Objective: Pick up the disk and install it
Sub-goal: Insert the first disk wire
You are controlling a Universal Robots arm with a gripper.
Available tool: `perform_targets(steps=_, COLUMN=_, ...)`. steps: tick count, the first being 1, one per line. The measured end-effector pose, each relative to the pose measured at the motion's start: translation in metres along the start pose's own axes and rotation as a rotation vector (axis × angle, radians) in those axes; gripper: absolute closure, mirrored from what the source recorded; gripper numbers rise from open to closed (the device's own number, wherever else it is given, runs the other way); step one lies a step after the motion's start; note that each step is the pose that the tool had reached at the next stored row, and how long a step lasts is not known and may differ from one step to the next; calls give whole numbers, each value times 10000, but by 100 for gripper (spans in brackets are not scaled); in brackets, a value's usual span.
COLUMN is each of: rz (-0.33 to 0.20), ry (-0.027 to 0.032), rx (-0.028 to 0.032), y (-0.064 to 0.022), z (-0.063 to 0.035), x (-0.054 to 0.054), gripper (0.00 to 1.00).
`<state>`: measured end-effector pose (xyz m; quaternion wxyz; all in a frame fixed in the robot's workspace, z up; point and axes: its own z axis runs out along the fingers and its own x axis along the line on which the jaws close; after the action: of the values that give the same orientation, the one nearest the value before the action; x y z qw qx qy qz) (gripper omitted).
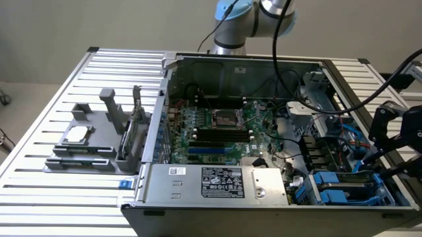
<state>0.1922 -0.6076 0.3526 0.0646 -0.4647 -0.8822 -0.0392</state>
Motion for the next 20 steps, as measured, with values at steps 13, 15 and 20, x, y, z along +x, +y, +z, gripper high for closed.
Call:
perform_targets(steps=13, rz=-18, ry=189, rx=-132, y=0, z=60, x=22, gripper=64)
perform_targets(steps=15, rz=-20, ry=205, rx=-144, y=1, z=64, x=24, gripper=73)
perform_targets(steps=20, rz=-28, ry=185, rx=-188, y=3, z=73, x=24, gripper=79)
